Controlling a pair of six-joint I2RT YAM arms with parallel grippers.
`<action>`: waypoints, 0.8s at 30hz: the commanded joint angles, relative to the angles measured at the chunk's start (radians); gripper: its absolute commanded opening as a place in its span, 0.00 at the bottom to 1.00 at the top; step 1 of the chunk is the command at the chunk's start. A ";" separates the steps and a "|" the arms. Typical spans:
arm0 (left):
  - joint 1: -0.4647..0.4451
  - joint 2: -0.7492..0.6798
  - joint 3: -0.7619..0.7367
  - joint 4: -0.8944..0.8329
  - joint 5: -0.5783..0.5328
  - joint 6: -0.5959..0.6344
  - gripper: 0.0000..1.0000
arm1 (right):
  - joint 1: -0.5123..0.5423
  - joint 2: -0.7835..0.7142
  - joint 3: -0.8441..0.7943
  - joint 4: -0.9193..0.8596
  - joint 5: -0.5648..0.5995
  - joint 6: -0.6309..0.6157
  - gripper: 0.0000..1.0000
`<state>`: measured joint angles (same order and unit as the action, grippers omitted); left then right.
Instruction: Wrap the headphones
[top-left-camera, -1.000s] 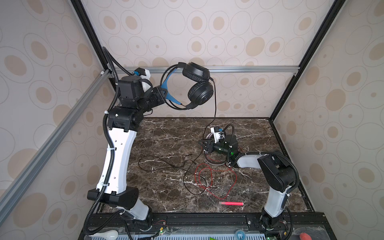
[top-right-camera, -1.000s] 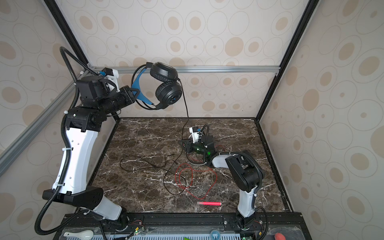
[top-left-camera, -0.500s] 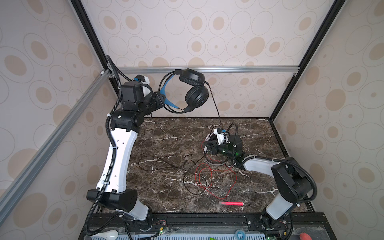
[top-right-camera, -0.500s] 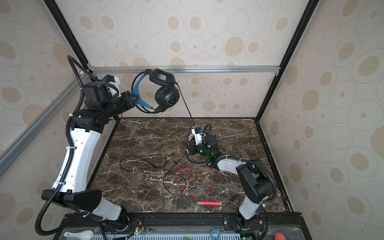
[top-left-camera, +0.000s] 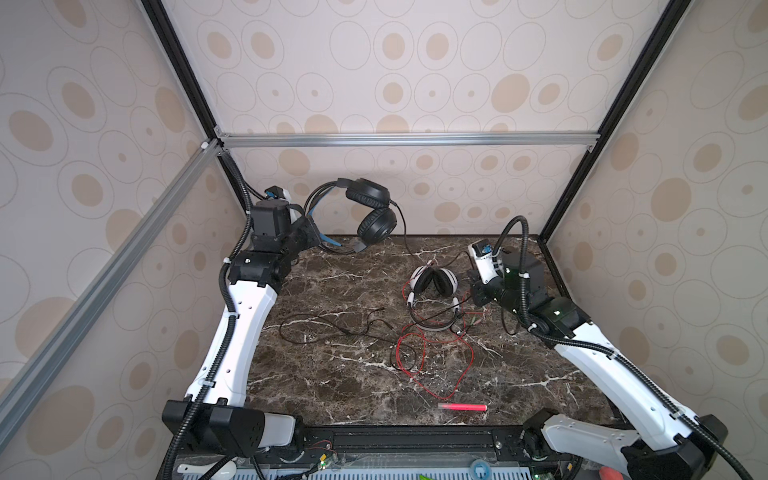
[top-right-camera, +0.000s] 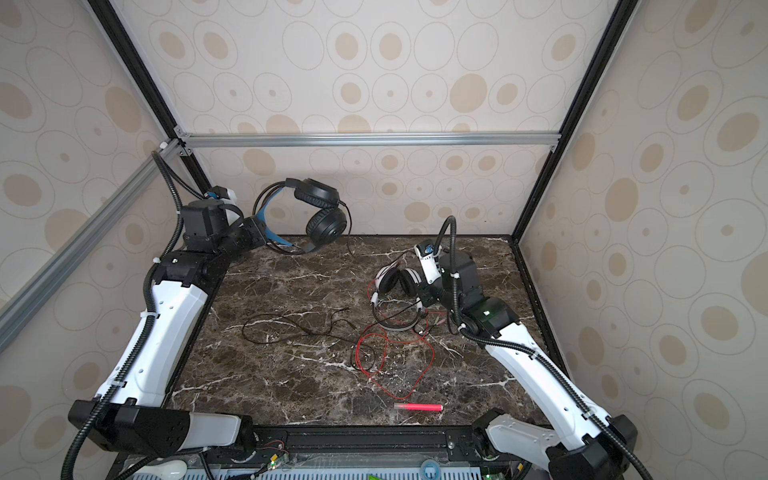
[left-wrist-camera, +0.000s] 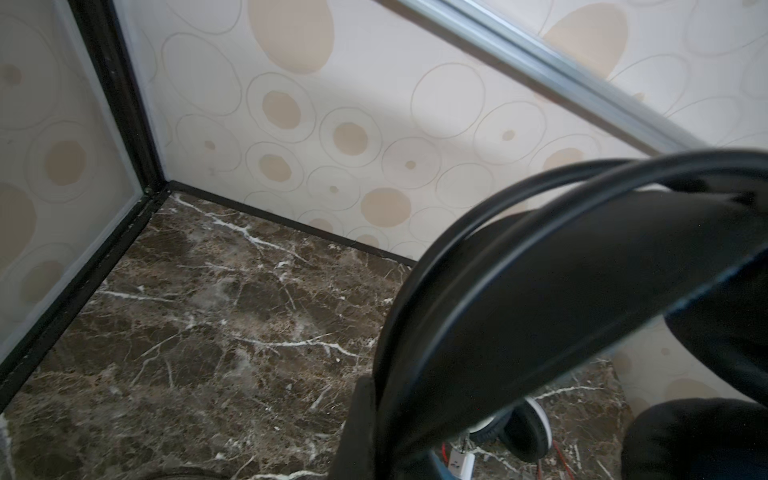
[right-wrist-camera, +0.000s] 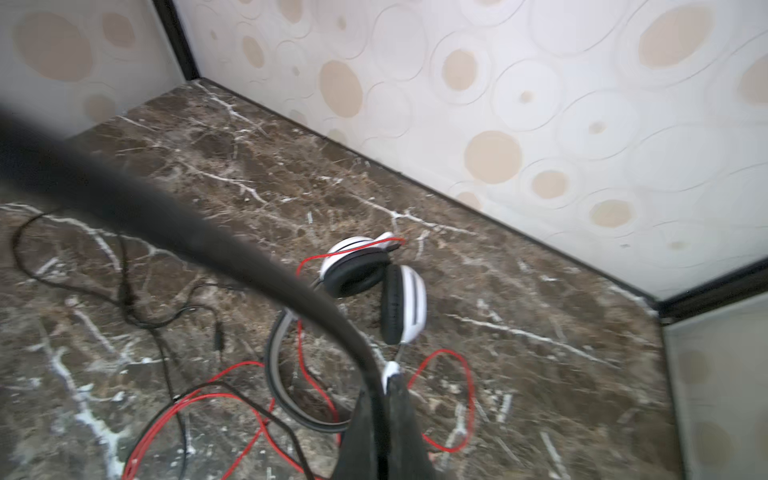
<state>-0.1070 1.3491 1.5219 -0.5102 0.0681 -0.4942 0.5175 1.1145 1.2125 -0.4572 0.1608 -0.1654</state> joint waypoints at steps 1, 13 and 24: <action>0.002 -0.046 -0.040 0.124 -0.039 0.062 0.00 | 0.038 0.014 0.150 -0.209 0.132 -0.175 0.00; -0.248 -0.021 -0.109 0.115 -0.043 0.251 0.00 | 0.293 0.362 0.701 -0.381 0.263 -0.374 0.00; -0.373 -0.096 -0.228 0.148 0.142 0.373 0.00 | 0.223 0.625 1.027 -0.576 0.300 -0.258 0.00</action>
<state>-0.4622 1.3094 1.2762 -0.4362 0.1287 -0.1570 0.7662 1.7256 2.1925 -0.9367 0.4435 -0.4664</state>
